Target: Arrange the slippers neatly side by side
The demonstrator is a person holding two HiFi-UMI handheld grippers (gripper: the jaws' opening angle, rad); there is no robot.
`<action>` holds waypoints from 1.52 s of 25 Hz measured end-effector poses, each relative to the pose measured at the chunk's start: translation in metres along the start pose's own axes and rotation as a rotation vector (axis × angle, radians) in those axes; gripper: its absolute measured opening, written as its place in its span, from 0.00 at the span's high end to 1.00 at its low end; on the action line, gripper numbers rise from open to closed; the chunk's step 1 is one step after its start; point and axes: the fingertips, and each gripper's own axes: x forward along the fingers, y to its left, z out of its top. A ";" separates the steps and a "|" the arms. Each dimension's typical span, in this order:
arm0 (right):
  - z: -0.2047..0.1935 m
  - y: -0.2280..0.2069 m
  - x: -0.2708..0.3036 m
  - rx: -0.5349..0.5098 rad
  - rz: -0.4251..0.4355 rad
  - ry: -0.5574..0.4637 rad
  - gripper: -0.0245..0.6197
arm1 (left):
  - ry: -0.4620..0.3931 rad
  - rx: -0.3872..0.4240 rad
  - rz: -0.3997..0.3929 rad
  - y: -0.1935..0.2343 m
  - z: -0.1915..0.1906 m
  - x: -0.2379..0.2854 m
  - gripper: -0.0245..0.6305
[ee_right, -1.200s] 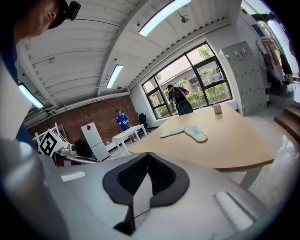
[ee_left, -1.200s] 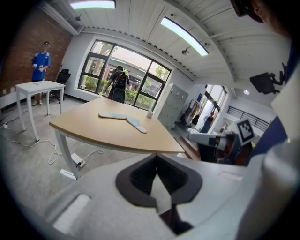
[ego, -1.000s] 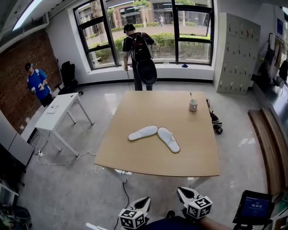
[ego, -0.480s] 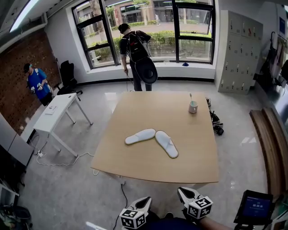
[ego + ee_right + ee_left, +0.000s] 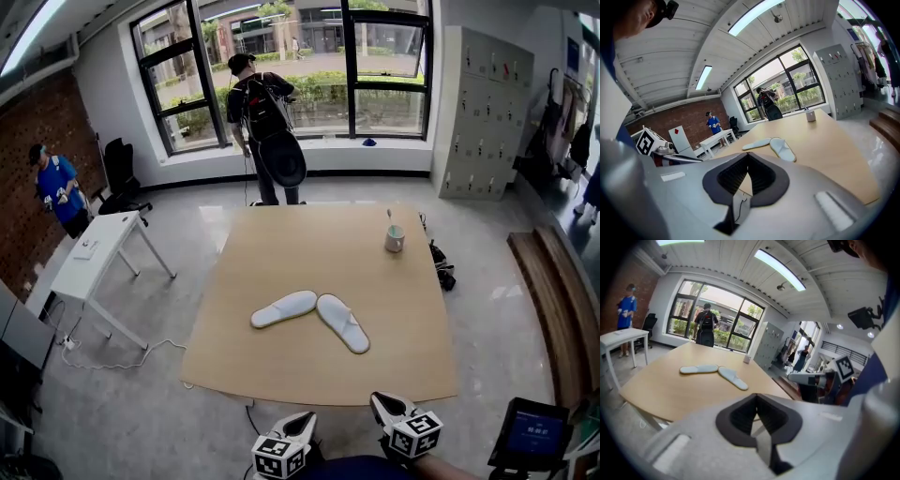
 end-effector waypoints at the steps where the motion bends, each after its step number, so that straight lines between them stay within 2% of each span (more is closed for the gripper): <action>1: 0.004 0.000 0.009 0.003 -0.008 -0.003 0.95 | 0.003 0.028 -0.010 0.005 0.006 0.004 0.96; 4: 0.019 0.008 0.022 0.016 -0.027 -0.007 0.95 | 0.008 0.064 -0.037 0.015 0.028 0.004 0.96; 14: 0.041 0.008 0.092 0.033 -0.107 0.008 0.95 | 0.029 0.060 -0.119 0.086 0.065 0.027 0.96; 18: 0.048 0.016 0.113 0.017 -0.125 0.023 0.95 | 0.030 0.119 -0.125 0.107 0.079 0.031 0.96; 20: 0.048 0.021 0.123 0.006 -0.126 0.032 0.95 | 0.031 0.148 -0.130 0.120 0.079 0.035 0.96; 25: 0.052 0.029 0.136 -0.066 -0.118 0.084 0.95 | 0.042 0.146 -0.141 0.144 0.089 0.041 0.96; 29: 0.055 -0.001 0.136 -0.122 -0.151 0.126 0.95 | 0.042 0.155 -0.135 0.151 0.096 0.054 0.96; 32: 0.065 -0.029 0.139 -0.147 -0.158 0.132 0.95 | 0.028 0.223 -0.095 0.152 0.102 0.068 0.96; 35: 0.069 -0.044 0.152 -0.175 -0.139 0.144 0.95 | 0.055 0.328 -0.031 0.168 0.094 0.076 0.96; 38: 0.073 -0.057 0.166 -0.214 -0.109 0.156 0.94 | 0.093 0.387 -0.016 0.177 0.097 0.086 0.94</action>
